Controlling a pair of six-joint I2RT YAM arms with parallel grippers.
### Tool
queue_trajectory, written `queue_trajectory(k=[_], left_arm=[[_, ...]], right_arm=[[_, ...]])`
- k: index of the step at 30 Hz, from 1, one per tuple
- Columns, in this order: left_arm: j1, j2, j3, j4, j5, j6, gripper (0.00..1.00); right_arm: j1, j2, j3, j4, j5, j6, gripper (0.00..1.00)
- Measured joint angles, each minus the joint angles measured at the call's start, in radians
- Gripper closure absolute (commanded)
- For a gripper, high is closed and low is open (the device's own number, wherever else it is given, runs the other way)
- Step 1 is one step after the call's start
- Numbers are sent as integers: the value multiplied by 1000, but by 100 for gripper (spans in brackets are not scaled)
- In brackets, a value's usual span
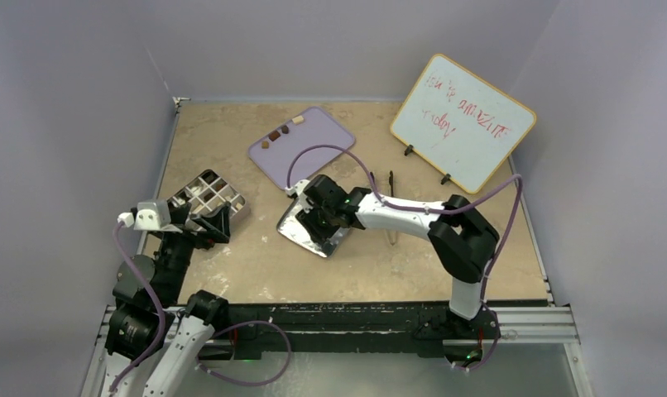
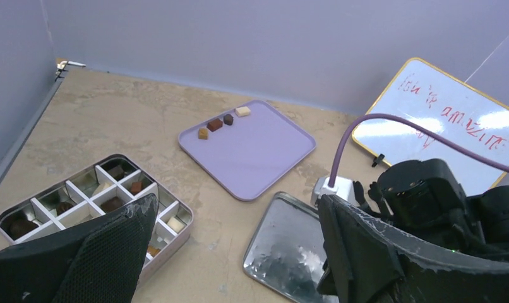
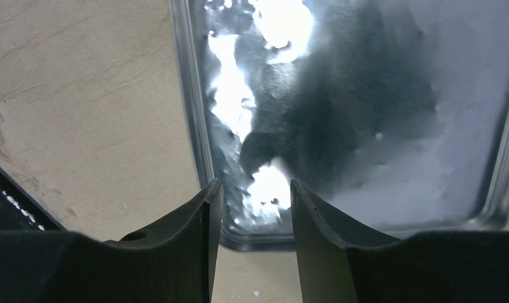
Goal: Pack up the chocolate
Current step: Pick up the box lid from the center of the board.
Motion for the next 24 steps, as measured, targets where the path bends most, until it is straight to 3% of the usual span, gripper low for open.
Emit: queue_trajectory(k=[14, 24], left_arm=[[0, 3, -8, 3, -10, 0, 5], [0, 13, -9, 4, -10, 0, 5]], right_arm=[[68, 125, 96, -1, -32, -2, 60], [101, 186, 141, -11, 10, -4, 79]])
